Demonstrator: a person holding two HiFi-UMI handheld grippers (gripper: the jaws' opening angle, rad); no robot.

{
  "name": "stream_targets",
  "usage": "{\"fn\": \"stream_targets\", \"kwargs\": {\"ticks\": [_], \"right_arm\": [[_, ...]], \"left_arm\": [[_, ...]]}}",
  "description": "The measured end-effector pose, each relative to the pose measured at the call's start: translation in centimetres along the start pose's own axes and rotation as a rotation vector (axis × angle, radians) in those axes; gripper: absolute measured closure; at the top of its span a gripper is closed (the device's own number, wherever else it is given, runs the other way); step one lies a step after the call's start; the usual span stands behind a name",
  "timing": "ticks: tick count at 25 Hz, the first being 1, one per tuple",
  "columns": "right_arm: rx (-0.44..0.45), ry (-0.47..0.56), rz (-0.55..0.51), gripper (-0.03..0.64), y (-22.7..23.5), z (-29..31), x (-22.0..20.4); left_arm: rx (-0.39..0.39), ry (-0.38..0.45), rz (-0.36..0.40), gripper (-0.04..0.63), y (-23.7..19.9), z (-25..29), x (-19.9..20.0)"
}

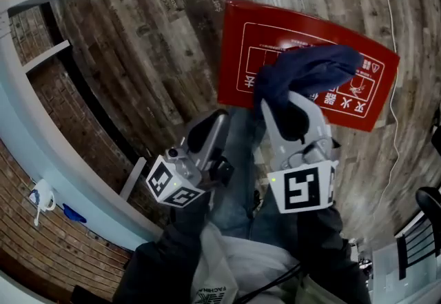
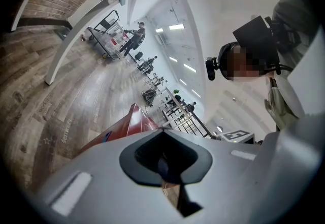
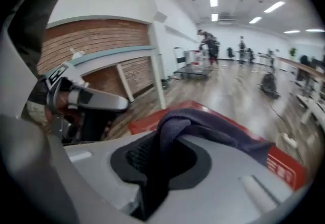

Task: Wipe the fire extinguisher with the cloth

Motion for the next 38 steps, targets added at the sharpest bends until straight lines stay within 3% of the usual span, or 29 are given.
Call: {"fn": "stream_targets", "kwargs": {"ticks": [2, 5, 7, 11, 13, 15, 17, 18, 21, 23, 25, 28, 31, 33, 35, 38], "right_arm": [[0.088, 0.054, -0.1, 0.56, -3.3, 0.9, 1.6], [0.076, 0.098, -0.104, 0.56, -2.3, 0.4, 1.2], [-0.022, 0.115, -0.041, 0.56, 1.3, -1.0, -0.4], [-0.373, -0.05, 0.181, 0.56, 10.4, -5.6, -7.4], [-0.448, -0.069, 0.182, 0.56, 12.9, -6.9, -9.0], [-0.459, -0.028, 0.172, 0.56, 12.6, -6.3, -8.1], [-0.401, 0.038, 0.176, 0.56, 9.7, -4.4, -5.6], [-0.33, 0.033, 0.149, 0.56, 7.5, -3.4, -4.4], [-0.072, 0.027, -0.034, 0.56, 0.7, -1.3, -1.3], [0.012, 0.081, -0.105, 0.56, -1.4, -1.2, -0.6], [0.028, 0.075, -0.07, 0.56, -0.8, -2.4, -1.9], [-0.026, 0.056, 0.019, 0.561, 2.7, -6.0, -5.3], [-0.084, -0.052, 0.133, 0.56, 5.3, -9.4, -9.2], [-0.028, -0.202, 0.238, 0.561, 5.1, -10.1, -11.8], [0.049, -0.308, 0.23, 0.561, 4.0, -9.6, -13.8], [0.082, -0.312, 0.235, 0.561, 2.3, -7.2, -14.2]], "left_arm": [[-0.009, -0.012, 0.008, 0.592, 0.2, 0.3, 0.1], [-0.025, -0.022, 0.021, 0.592, 0.6, 1.0, 0.2], [-0.035, -0.023, 0.028, 0.592, 0.9, 1.3, 0.3], [-0.045, -0.03, 0.043, 0.592, 1.0, 1.2, 0.3], [-0.041, -0.035, 0.046, 0.592, 1.2, 1.1, 0.1], [-0.026, -0.033, 0.048, 0.592, 1.5, 1.1, 0.0], [-0.007, -0.032, 0.061, 0.592, 1.5, 1.0, 0.5], [0.002, -0.031, 0.071, 0.592, 1.4, 1.0, 0.8], [0.016, -0.034, 0.102, 0.592, 1.4, 1.2, 1.7], [0.009, -0.042, 0.11, 0.592, 1.6, 1.7, 1.9], [-0.004, -0.052, 0.107, 0.592, 1.9, 2.0, 1.8], [-0.021, -0.068, 0.099, 0.592, 2.5, 2.1, 1.5], [-0.03, -0.07, 0.09, 0.592, 2.5, 2.3, 0.9], [-0.036, -0.07, 0.08, 0.592, 2.6, 2.5, 0.3], [-0.04, -0.07, 0.072, 0.592, 2.9, 2.5, 0.0], [-0.041, -0.066, 0.072, 0.592, 3.0, 2.2, 0.1]]}}
Point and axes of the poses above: the fingertips, and each gripper's own axes: z forward along the fingers, y to its right, x out of its top, the point moved 8 cm from there along -z, backward along the fingers, and after that the axes turned 13 degrees about -x, right-handed, at the moved point
